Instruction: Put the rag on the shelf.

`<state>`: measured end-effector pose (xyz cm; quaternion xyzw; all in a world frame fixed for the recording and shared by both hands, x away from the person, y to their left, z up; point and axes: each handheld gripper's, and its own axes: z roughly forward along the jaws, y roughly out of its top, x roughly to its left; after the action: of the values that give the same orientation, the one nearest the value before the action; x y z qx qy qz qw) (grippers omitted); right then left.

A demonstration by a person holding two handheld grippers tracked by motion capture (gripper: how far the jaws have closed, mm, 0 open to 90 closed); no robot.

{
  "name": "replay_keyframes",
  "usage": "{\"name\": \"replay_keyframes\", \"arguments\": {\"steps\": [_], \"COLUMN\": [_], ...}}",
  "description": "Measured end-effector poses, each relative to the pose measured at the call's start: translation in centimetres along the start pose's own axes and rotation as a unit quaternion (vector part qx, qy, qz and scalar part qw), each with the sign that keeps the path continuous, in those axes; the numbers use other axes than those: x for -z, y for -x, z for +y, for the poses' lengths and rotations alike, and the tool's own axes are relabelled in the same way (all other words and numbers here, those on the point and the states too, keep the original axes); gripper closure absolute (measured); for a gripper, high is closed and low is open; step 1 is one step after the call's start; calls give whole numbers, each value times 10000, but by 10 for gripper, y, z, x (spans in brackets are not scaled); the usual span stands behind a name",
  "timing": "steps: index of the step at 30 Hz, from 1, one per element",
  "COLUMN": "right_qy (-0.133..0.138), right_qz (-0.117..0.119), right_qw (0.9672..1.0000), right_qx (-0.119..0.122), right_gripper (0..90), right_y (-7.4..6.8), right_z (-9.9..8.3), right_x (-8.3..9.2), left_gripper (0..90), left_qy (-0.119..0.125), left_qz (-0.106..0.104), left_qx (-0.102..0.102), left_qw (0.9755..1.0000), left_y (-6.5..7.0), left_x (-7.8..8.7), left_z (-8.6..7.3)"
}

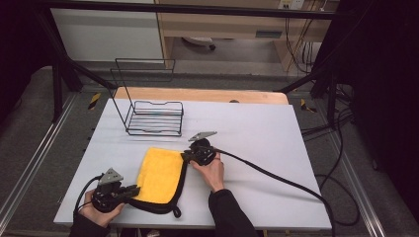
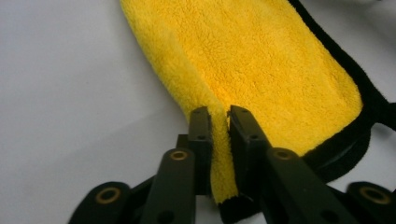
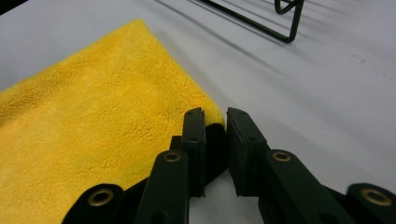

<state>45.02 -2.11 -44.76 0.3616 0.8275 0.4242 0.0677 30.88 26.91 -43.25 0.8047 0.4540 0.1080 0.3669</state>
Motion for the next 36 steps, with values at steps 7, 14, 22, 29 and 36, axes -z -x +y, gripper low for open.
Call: {"name": "replay_keyframes", "arguments": {"steps": [7, 14, 22, 29, 36], "right_qy": [391, 457, 368, 363, 432], "right_qz": [-186, -153, -202, -200, -149], "right_qw": [9991, 9988, 9991, 9991, 9986], "right_qx": [46, -12, -52, -123, -264], "right_gripper": [465, 246, 142, 142, 176], "right_y": [-7, -7, -2, -2, -3], "right_z": [10, -1, -19, -26, -28], "right_x": [29, 54, 67, 69, 65], "left_gripper": [451, 293, 314, 456, 591], "left_qy": [291, 353, 239, 82, -66], "left_qz": [49, 54, 222, 200, 41], "left_qx": [-92, -68, -13, 68, 123], "left_qw": [9995, 9993, 9995, 9997, 9999], "left_y": [-17, -43, -60, -67, -70], "left_x": [8, -5, -38, -66, -80], "left_z": [22, 58, 81, 86, 86]}}
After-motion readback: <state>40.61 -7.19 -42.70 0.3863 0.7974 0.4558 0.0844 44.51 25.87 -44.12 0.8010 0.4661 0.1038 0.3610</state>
